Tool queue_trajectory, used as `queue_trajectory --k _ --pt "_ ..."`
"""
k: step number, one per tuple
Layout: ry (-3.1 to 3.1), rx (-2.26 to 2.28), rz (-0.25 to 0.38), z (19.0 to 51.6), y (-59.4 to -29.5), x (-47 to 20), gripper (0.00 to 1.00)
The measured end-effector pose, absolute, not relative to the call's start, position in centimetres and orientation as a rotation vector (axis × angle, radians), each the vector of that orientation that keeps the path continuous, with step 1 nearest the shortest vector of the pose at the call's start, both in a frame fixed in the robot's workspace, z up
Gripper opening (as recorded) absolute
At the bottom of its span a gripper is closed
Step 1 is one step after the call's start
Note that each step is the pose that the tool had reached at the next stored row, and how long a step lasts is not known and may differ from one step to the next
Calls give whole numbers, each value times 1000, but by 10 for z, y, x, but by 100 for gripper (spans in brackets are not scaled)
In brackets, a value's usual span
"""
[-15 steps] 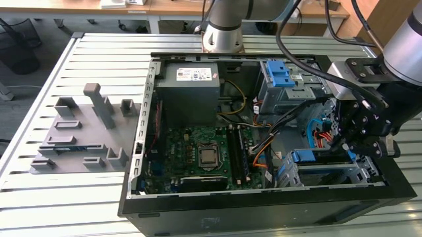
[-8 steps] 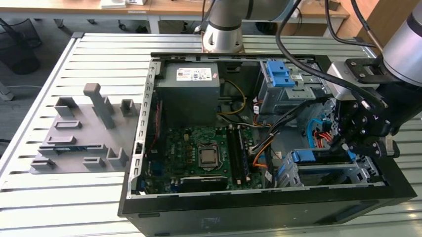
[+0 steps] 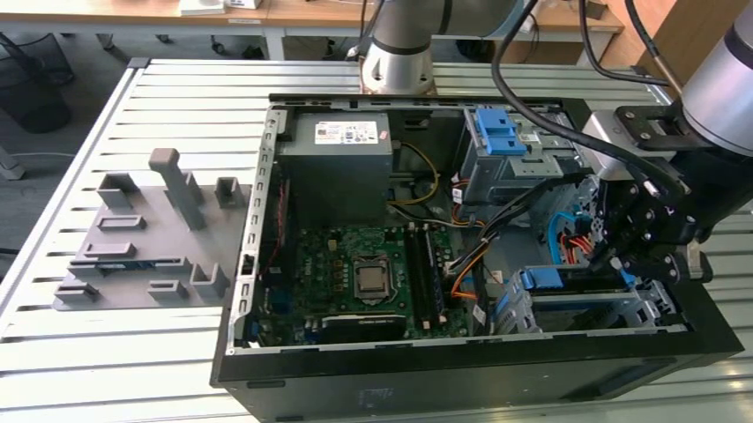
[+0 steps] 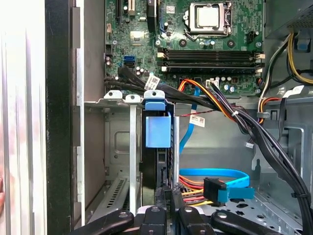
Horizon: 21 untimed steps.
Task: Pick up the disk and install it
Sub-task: 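Insert the first disk wire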
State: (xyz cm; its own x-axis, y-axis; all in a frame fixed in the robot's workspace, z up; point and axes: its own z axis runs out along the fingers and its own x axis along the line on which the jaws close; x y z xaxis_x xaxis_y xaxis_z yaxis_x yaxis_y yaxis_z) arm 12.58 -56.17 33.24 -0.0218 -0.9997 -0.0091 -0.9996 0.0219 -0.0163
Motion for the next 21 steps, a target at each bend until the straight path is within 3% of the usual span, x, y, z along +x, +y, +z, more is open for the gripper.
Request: queue_trajectory --k 21 --pt "2233 -2184 -7 331 -562 126 18"
